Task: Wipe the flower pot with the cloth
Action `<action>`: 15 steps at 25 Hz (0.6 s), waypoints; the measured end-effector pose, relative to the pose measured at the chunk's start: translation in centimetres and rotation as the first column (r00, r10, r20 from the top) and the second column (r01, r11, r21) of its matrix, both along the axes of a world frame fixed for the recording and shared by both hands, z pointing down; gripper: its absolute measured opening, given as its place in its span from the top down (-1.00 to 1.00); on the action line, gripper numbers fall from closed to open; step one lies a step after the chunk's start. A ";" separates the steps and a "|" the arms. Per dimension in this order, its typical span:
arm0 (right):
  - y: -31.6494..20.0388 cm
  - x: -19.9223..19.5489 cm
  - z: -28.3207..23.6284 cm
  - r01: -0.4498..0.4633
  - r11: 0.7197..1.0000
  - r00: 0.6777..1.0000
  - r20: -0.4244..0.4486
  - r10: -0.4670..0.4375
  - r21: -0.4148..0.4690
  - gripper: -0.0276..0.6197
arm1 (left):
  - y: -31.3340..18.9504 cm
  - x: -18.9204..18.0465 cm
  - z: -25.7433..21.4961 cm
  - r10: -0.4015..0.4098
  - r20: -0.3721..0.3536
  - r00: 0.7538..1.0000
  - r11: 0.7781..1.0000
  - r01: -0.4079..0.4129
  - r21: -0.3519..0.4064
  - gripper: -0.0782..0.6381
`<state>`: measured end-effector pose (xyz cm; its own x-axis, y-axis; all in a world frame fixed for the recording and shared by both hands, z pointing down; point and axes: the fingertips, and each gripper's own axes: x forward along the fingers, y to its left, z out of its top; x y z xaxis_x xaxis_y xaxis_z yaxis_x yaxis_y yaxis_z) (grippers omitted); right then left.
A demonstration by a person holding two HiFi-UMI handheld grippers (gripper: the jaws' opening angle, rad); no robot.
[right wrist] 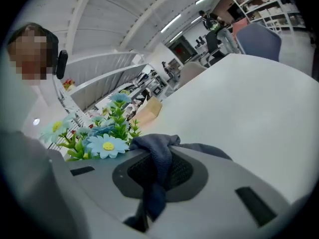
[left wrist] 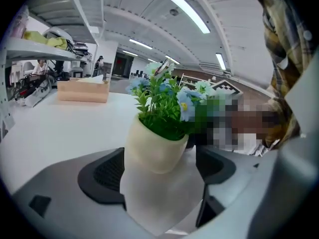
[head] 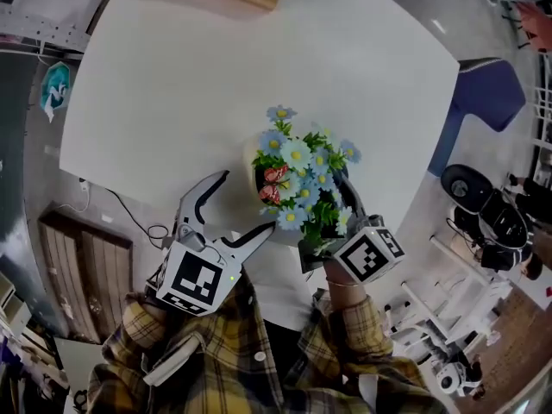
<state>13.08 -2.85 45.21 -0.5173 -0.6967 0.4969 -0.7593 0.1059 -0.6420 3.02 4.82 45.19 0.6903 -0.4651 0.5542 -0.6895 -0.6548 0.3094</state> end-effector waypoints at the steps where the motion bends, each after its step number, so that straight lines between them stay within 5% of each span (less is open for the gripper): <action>1: 0.6 0.2 -0.3 -0.023 1.000 1.000 0.008 0.023 -0.007 0.85 | -0.1 0.6 -0.4 -0.007 -0.005 1.000 1.000 0.007 0.002 -0.43; 15: 1.4 -2.3 -0.9 0.207 0.978 0.975 0.093 -0.203 -0.036 0.85 | -3.8 1.2 -0.7 -0.004 0.078 0.997 0.997 -0.002 0.078 -0.45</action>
